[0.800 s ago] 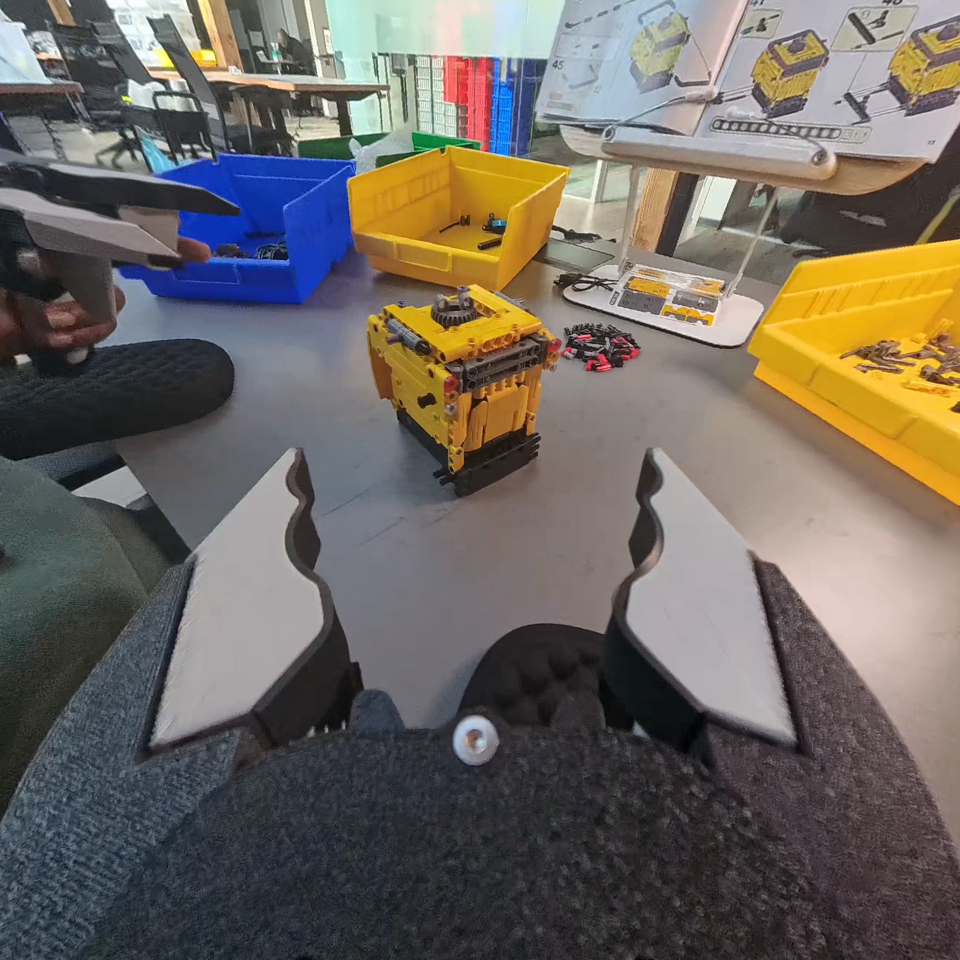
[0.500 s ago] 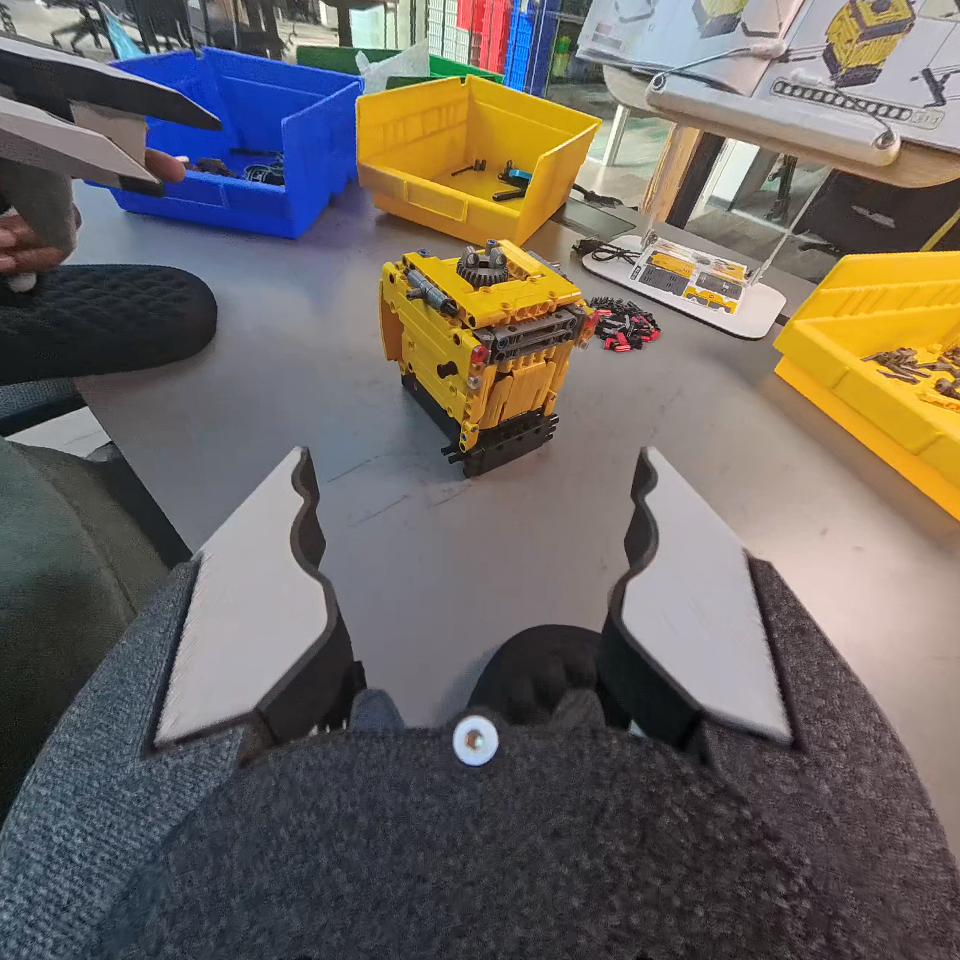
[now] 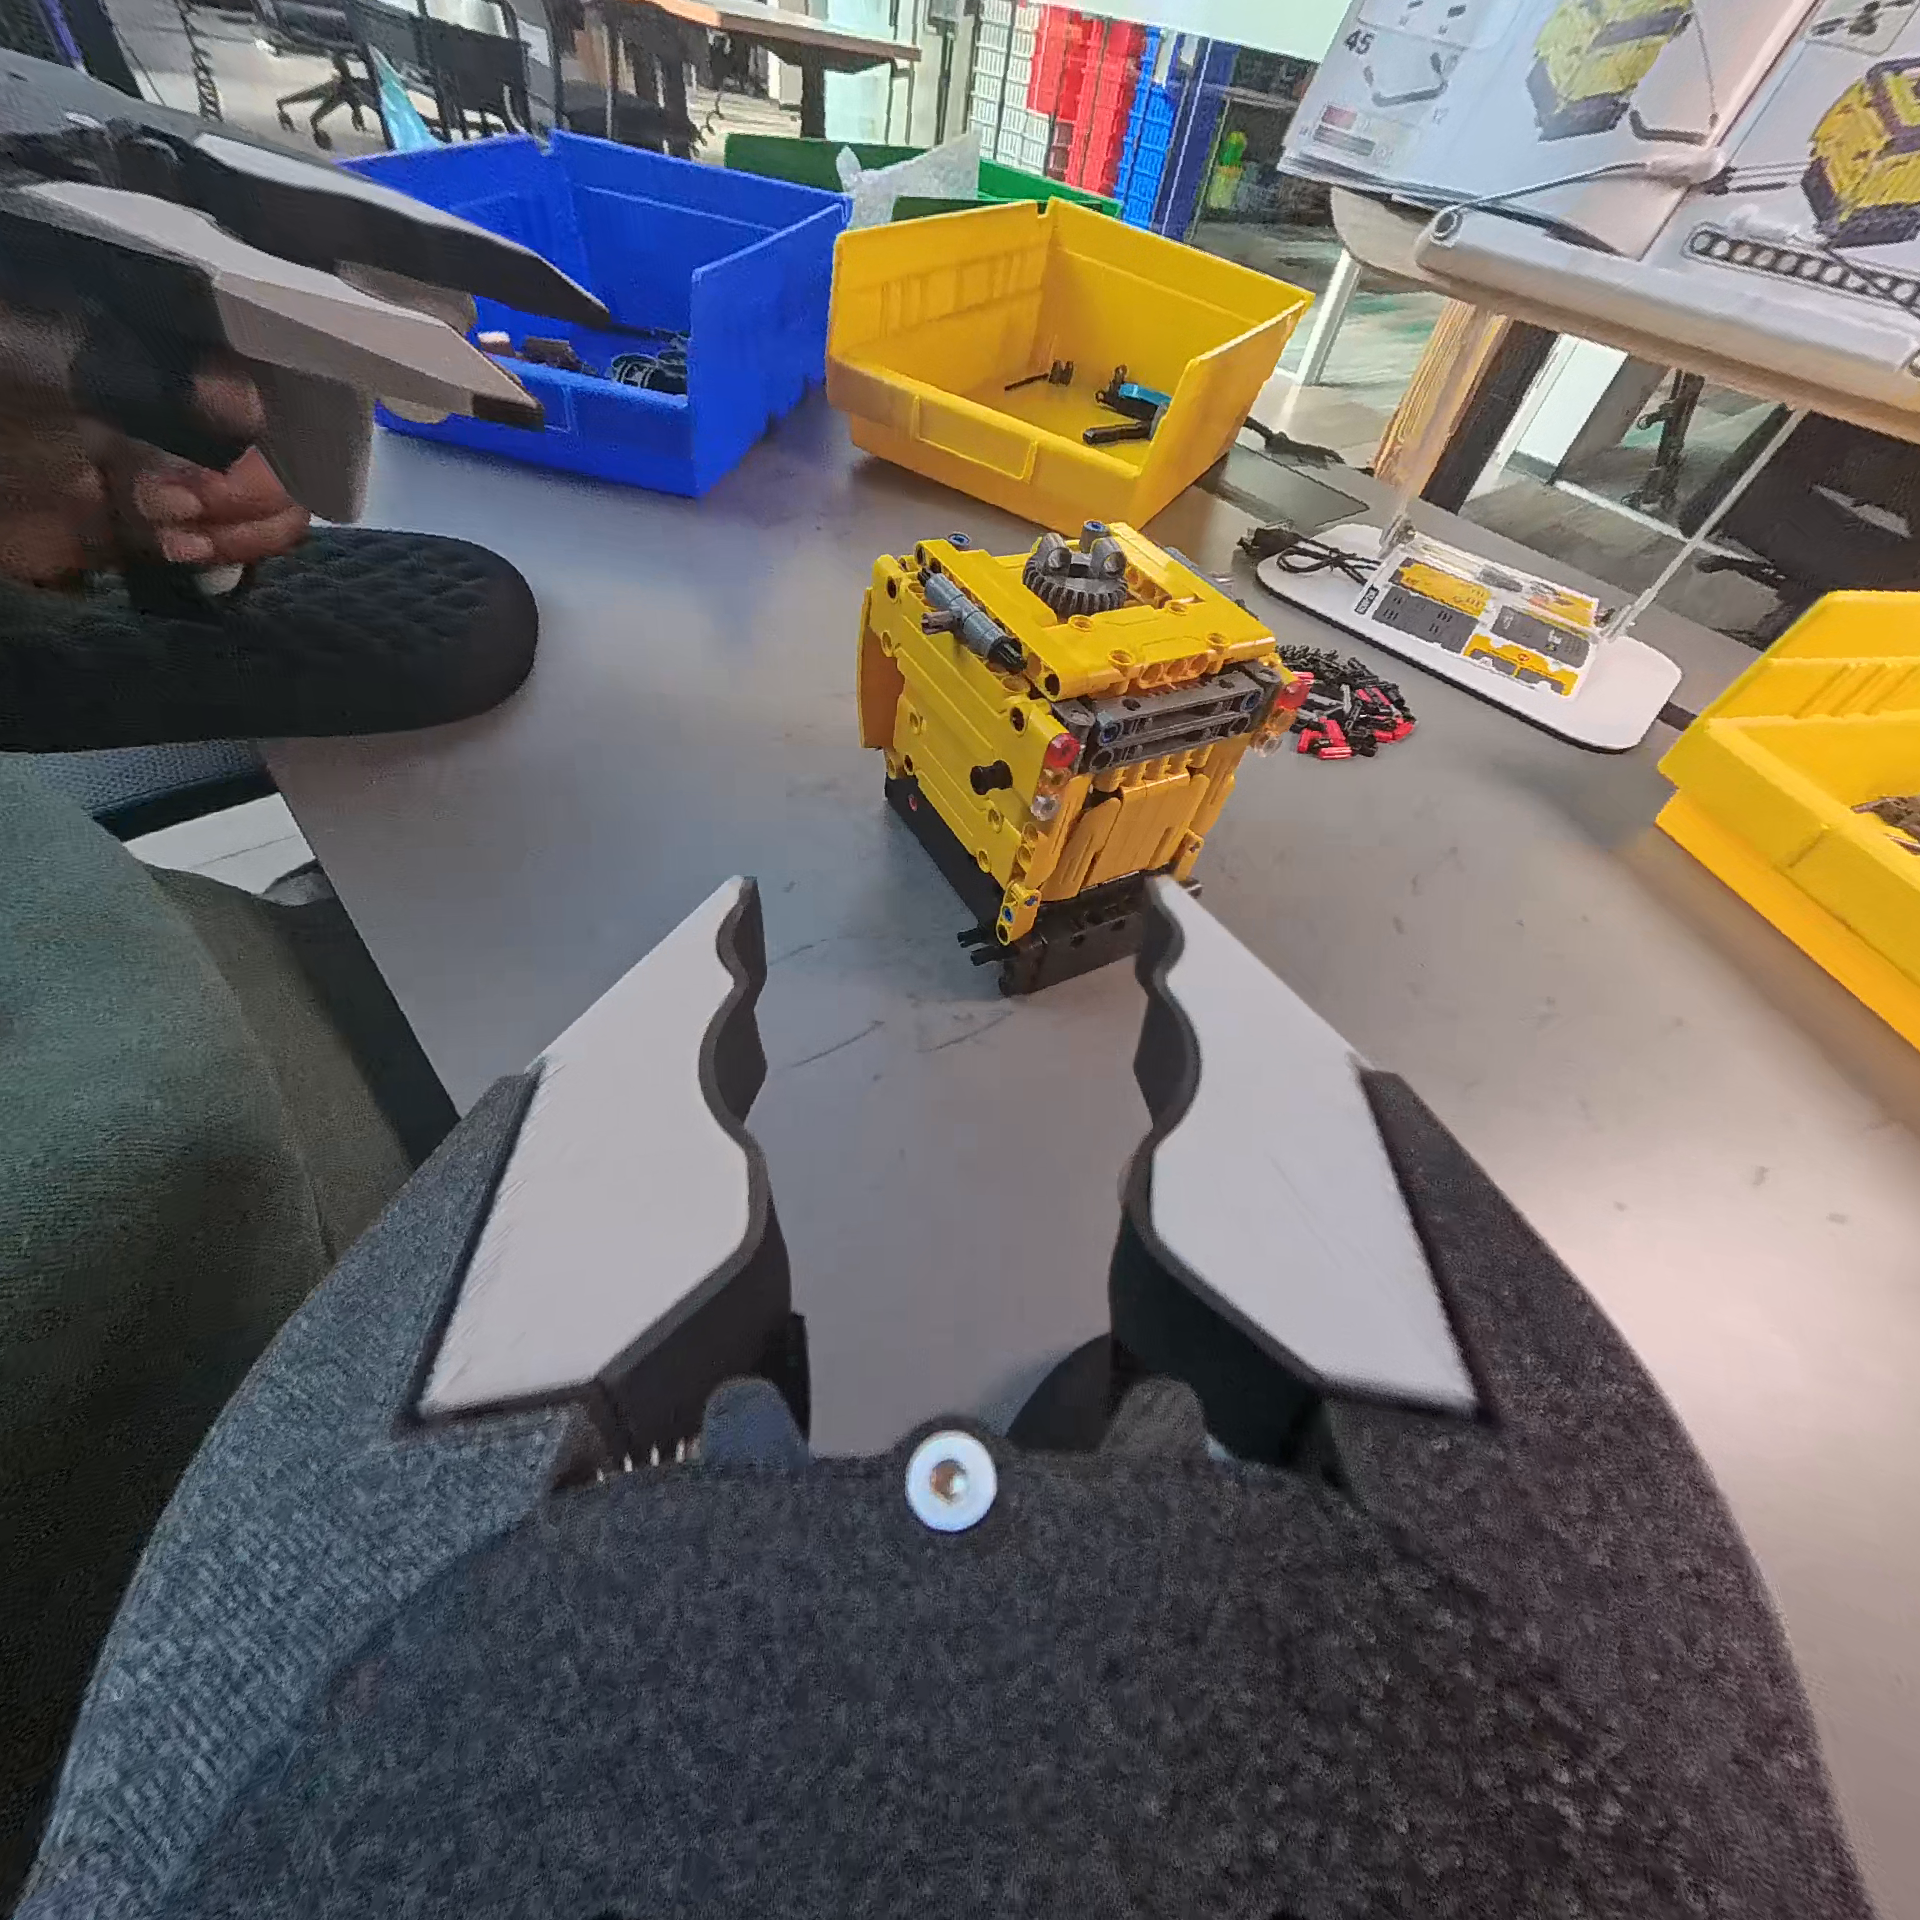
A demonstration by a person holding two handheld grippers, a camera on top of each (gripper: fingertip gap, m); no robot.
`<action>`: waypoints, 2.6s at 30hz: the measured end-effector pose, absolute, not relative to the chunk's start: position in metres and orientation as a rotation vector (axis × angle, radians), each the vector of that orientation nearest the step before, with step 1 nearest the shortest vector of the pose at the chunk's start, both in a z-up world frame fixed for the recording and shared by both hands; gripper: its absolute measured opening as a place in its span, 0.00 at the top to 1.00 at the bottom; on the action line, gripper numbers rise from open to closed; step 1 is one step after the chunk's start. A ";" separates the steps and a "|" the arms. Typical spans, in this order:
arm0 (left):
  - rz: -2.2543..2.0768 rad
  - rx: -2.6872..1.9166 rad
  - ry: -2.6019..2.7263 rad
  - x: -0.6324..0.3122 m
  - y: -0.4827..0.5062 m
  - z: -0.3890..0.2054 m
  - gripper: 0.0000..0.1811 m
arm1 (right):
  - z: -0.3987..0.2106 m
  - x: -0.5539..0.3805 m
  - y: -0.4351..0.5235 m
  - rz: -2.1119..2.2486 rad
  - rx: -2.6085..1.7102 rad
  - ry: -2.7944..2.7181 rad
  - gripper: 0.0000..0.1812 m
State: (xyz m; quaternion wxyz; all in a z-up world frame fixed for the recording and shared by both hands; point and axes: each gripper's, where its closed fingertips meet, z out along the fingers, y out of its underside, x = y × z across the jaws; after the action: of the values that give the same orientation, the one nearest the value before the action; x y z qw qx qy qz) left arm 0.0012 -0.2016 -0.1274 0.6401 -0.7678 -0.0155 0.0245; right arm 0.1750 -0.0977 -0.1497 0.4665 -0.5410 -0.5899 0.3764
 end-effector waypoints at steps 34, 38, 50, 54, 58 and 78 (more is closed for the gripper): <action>0.211 -1.921 1.191 0.082 -0.098 -0.143 0.95 | -0.142 0.104 -0.082 0.657 -0.858 -1.809 0.90; 0.288 -1.869 1.211 0.083 -0.098 -0.143 0.96 | -0.142 0.104 -0.081 0.670 -0.862 -1.803 0.90; 0.351 -1.833 1.240 0.084 -0.098 -0.144 0.98 | -0.140 0.104 -0.084 0.679 -0.846 -1.813 0.97; 0.354 -1.830 1.230 0.084 -0.095 -0.143 1.00 | -0.139 0.104 -0.084 0.682 -0.848 -1.813 0.97; 0.339 -1.832 1.208 0.084 -0.095 -0.143 1.00 | -0.139 0.104 -0.082 0.683 -0.850 -1.805 0.98; -0.355 -1.956 0.614 0.049 -0.086 -0.182 0.45 | -0.157 0.112 -0.054 0.646 -1.139 -1.703 0.61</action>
State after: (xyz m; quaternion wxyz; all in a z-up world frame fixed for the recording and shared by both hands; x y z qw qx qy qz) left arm 0.0491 -0.0863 -0.1821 0.5062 -0.8108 0.2544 -0.1471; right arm 0.1124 -0.0540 -0.1572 0.4765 -0.4661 -0.6970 0.2644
